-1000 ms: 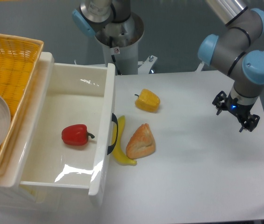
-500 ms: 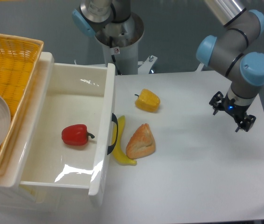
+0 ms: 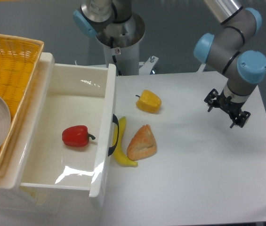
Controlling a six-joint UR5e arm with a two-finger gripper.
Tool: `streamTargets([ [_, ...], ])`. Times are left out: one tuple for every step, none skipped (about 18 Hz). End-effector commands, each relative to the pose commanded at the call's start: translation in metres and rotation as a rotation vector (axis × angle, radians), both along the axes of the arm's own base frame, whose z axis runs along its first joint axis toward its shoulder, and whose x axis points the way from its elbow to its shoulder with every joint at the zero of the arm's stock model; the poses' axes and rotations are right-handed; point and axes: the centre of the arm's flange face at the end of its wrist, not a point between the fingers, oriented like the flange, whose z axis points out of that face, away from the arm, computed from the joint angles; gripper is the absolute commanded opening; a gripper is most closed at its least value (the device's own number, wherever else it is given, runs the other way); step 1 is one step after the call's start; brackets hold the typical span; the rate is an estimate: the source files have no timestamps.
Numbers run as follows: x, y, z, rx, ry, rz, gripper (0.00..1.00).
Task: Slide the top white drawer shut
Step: 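Move the gripper toward the open drawer's front edge near the banana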
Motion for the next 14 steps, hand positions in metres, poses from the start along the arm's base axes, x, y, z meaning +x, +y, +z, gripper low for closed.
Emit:
streamTargets([
  [-0.003, 0.003, 0.004, 0.003, 0.01, -0.001, 1.0],
  [-0.005, 0.004, 0.007, -0.004, 0.017, -0.003, 1.0],
  [-0.001, 0.003, 0.004, -0.014, 0.011, -0.004, 1.0],
  [-0.001, 0.0, 0.006, -0.018, 0.014, 0.004, 1.0],
  [-0.001, 0.0, 0.006, -0.018, 0.012, 0.034, 1.0],
  [0.001, 0.003, 0.001, -0.015, 0.002, 0.101, 1.0],
  [0.005, 0.009, -0.002, -0.008, -0.008, 0.171, 1.0],
  [0.013, 0.015, -0.006, 0.004, -0.026, 0.232, 1.0],
  [0.016, 0.019, -0.001, 0.025, -0.03, 0.277, 1.0],
  [0.021, 0.023, 0.007, 0.04, -0.028, 0.298, 1.0],
  [0.031, 0.034, 0.014, 0.041, -0.023, 0.289, 1.0],
  [0.035, 0.037, 0.014, 0.042, -0.025, 0.286, 1.0],
  [0.037, 0.039, 0.014, 0.041, -0.027, 0.286, 1.0],
  [0.039, 0.039, 0.014, 0.042, -0.031, 0.287, 1.0],
])
